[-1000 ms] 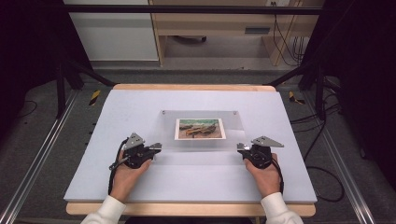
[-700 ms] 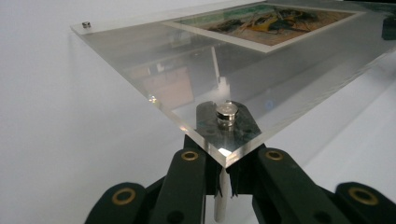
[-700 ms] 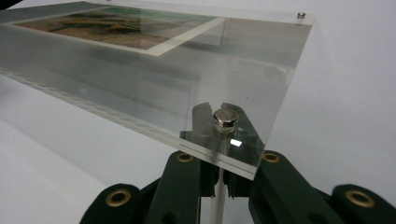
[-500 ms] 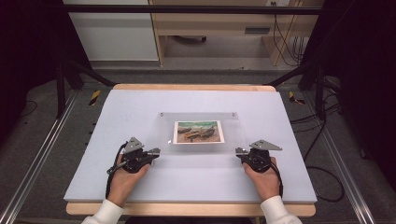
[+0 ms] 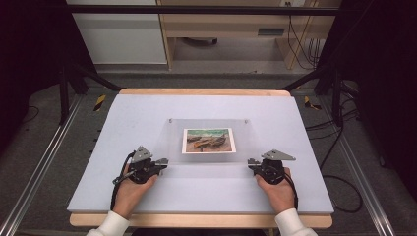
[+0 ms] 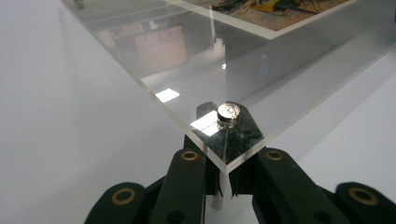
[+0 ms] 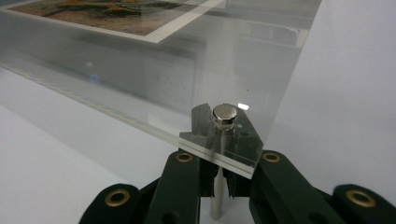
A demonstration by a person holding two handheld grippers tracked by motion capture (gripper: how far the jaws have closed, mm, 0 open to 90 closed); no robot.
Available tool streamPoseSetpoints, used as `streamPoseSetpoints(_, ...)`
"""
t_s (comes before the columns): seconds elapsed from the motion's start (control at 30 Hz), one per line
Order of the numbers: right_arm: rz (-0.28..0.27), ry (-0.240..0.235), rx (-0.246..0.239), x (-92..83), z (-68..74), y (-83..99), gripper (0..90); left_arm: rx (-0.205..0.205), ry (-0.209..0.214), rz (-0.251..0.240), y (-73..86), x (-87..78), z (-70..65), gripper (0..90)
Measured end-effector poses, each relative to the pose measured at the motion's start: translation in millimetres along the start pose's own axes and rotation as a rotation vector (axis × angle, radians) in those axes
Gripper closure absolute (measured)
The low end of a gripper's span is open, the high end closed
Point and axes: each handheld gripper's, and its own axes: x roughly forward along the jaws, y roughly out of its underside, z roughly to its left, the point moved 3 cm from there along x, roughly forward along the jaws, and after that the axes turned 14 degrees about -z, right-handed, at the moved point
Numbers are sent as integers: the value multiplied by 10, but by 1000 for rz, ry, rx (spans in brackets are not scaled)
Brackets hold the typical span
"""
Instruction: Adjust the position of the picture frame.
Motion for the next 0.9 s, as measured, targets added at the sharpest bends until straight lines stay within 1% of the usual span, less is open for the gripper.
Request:
streamPoseSetpoints(0.2,2,-6,8,-12,-5,6,823,0,2,-1,3,0,4,838)
streamPoseSetpoints(0.23,3,-7,10,-14,-6,9,809,-1,3,-2,3,0,4,837)
streamPoseSetpoints(0.27,7,-8,12,-17,-5,12,776,-1,3,0,3,-1,4,834)
streamPoseSetpoints(0.3,8,-10,10,-20,-10,17,721,-3,2,0,2,-3,2,810)
streamPoseSetpoints(0.33,11,-14,13,-26,-10,22,676,0,0,4,1,-12,2,770)
streamPoseSetpoints(0.4,23,-14,3,-51,-12,36,576,-2,2,8,-4,-31,-4,664)
streamPoseSetpoints(0.43,32,-12,7,-72,-13,44,506,-7,7,8,-11,-47,-14,598)
streamPoseSetpoints(0.53,52,-13,5,-137,-16,65,351,4,17,13,-34,-101,-39,444)
streamPoseSetpoints(0.57,61,-18,2,-161,-12,70,311,9,27,16,-43,-119,-38,395)
streamPoseSetpoints(0.6,64,-23,-6,-186,-10,69,278,0,40,14,-55,-136,-39,356)
streamPoseSetpoints(0.63,60,-21,-10,-216,-9,63,233,-5,44,9,-64,-148,-34,309)
streamPoseSetpoints(0.67,59,-15,-6,-235,-9,58,208,-15,39,-4,-75,-167,-28,286)
streamPoseSetpoints(0.7,51,-15,-3,-259,-11,50,185,-17,38,-14,-90,-186,-14,254)
streamPoseSetpoints(0.73,47,-16,4,-285,-12,43,159,-29,44,-28,-112,-206,-2,217)
streamPoseSetpoints(0.8,46,-24,21,-338,-14,22,123,-38,50,-44,-140,-234,20,165)
streamPoseSetpoints(0.9,16,-18,7,-390,-33,-27,99,-51,61,-68,-183,-277,54,113)
